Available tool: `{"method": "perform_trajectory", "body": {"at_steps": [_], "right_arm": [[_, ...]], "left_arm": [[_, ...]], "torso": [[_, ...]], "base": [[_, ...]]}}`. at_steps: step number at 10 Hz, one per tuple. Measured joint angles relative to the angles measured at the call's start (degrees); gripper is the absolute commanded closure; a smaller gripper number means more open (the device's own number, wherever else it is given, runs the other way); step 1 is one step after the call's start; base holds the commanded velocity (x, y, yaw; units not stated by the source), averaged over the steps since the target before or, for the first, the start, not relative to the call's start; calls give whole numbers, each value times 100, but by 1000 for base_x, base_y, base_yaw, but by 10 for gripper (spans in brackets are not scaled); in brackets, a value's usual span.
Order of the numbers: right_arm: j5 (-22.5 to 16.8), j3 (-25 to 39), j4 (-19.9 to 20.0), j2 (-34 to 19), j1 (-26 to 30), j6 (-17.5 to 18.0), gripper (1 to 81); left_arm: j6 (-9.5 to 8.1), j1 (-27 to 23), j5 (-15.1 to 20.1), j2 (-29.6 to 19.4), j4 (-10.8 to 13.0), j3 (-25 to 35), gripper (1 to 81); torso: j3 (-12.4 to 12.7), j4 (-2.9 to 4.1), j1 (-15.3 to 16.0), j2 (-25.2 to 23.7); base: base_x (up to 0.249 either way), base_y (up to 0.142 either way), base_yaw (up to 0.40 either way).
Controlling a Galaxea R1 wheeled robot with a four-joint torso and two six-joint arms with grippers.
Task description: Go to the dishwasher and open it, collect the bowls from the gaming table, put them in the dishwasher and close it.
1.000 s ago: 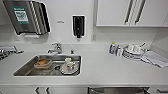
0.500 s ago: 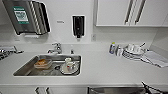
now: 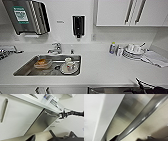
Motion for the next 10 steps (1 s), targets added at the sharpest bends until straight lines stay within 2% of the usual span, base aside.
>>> {"method": "perform_trajectory", "body": {"at_steps": [7, 10], "right_arm": [[-6, -951, -9, 764, -193, 30, 10], [6, -1228, -17, 923, -328, 33, 10]], "left_arm": [[0, 0, -9, 61, 0, -59, 10], [0, 0, -9, 101, 2, -72, 10]], "torso": [[-2, 0, 2, 0], [-4, 0, 2, 0]], "base": [[0, 0, 0], [0, 0, 0]]}}
